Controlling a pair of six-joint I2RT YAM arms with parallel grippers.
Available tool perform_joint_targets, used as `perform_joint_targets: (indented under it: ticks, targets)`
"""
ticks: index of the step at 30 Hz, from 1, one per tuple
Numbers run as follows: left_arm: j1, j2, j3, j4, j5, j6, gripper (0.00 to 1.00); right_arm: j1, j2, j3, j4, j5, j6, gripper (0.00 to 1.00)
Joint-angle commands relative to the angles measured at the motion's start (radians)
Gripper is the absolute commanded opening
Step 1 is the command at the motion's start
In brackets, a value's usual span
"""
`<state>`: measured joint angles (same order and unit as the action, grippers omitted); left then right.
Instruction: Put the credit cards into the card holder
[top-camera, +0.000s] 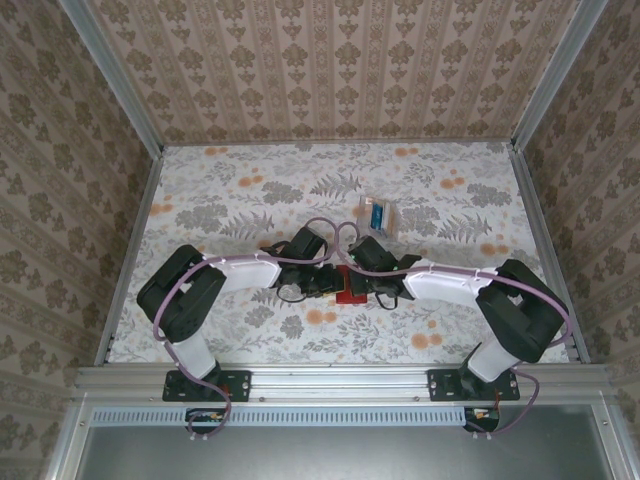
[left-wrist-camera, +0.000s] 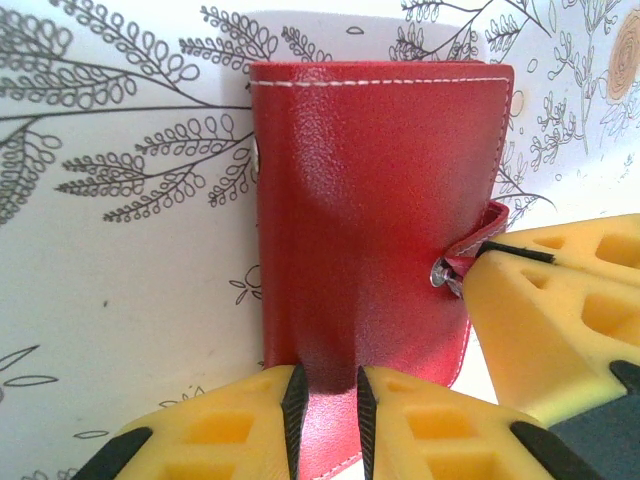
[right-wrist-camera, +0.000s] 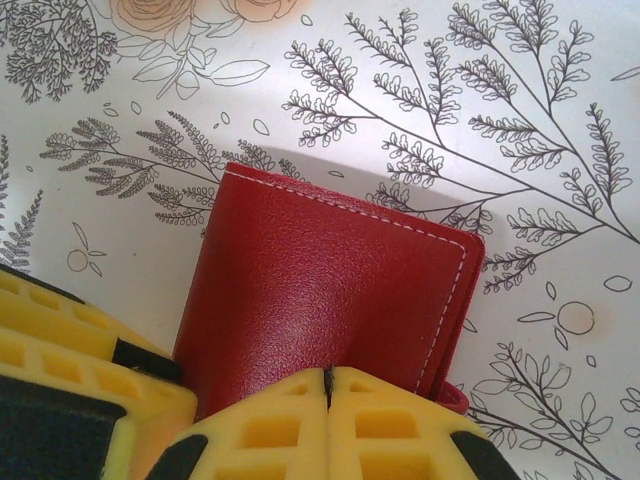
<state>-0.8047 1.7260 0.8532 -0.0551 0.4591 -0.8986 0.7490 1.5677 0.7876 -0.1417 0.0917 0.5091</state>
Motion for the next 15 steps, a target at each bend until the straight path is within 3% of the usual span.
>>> perform_joint_targets:
  ticks: [1, 15]
  targets:
    - [-0.016, -0.015, -0.006, -0.031, 0.018, -0.017, 0.25, 0.004, -0.019, -0.031, 0.035, 0.031, -0.049, 0.0]
    - [-0.012, -0.002, -0.003, -0.019, 0.029, -0.021, 0.25, 0.007, -0.011, -0.063, 0.118, 0.062, -0.075, 0.0]
